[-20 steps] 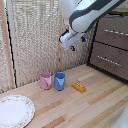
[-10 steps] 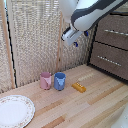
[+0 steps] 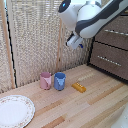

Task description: Kindly get your arm to the topmost drawer handle. Get a good grip on it, then softly pull to open it.

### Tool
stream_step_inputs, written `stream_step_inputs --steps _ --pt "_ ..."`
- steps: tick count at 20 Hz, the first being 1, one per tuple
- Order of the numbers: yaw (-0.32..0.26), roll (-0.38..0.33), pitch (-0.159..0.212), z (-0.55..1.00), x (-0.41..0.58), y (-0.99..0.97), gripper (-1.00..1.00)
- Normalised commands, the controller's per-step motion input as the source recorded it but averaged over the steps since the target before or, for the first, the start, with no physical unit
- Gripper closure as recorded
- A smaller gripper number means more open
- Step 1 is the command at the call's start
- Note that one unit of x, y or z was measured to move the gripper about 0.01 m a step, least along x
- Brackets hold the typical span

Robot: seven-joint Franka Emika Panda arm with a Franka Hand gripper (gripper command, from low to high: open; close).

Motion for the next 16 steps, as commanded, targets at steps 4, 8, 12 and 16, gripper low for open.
stream_step_inputs --steps 4,8,12,16 --pt "0.088 -0.264 0.002 0.43 0.050 -0.01 -1.00" --pt "0.028 -0.301 0.015 0.32 0.187 -0.04 -1.00" --pt "0.000 -0.363 0.013 0.05 0.231 -0.24 -1.00" --pt "0.006 -0.375 0.003 -0.06 0.078 -0.35 -1.00"
